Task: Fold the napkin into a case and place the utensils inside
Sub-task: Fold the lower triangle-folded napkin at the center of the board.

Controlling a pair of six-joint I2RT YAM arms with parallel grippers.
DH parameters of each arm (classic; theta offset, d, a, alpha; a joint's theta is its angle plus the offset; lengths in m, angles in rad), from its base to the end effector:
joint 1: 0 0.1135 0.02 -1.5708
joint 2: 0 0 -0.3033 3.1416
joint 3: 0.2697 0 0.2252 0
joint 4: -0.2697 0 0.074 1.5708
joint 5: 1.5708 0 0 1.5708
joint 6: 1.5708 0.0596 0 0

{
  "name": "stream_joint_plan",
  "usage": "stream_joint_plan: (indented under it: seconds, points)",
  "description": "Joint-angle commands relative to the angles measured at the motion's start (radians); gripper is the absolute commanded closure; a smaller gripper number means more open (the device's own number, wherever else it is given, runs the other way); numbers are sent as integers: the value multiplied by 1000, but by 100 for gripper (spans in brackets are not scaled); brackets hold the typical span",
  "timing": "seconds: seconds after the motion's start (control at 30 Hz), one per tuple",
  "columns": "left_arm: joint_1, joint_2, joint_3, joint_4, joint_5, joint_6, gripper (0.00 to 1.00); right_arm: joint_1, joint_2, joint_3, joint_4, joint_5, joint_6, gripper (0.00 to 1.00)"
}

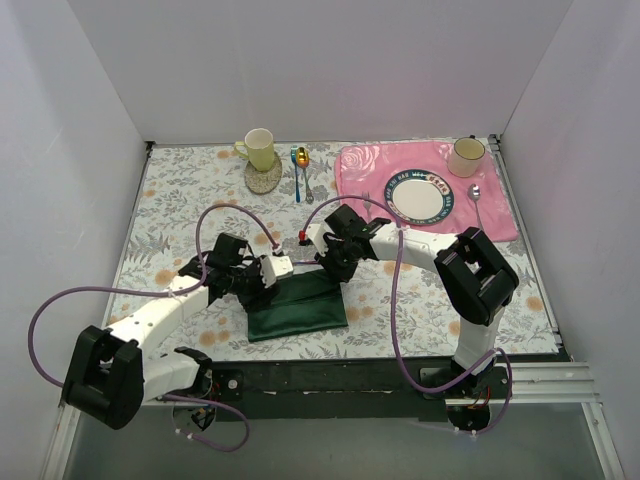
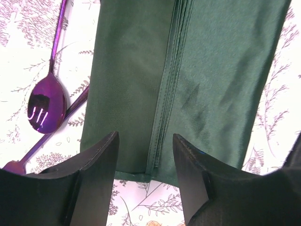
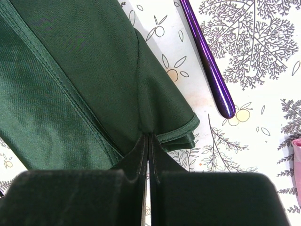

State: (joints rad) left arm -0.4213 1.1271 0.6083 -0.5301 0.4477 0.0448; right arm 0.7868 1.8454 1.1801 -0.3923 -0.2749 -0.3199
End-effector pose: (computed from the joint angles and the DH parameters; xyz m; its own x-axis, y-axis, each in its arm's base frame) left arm 0.1462 -0.0938 0.2212 -0.7649 0.3870 -0.5148 0.6005 0.7177 -0.3526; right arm 0.2530 0.2766 0.2042 -0.3400 -0.7696 -0.5404 -0.9297 0.3616 0.0701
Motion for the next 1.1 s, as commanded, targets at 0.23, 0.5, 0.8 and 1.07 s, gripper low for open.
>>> stream_joint_plan:
  seconds: [0.23, 0.5, 0.8, 1.07]
  points:
    - [-11, 68, -54, 31, -35, 110, 53, 5, 12, 26, -17, 20, -24, 99]
    - [-11, 73, -70, 47, -43, 121, 69, 5, 11, 36, -22, 23, -34, 99]
    - [-11, 33, -27, 16, -14, 99, 97, 3, 5, 88, -49, 31, -57, 99]
    - [-13, -4, 27, -34, 20, 89, 100, 5, -38, 113, -112, 17, -70, 99]
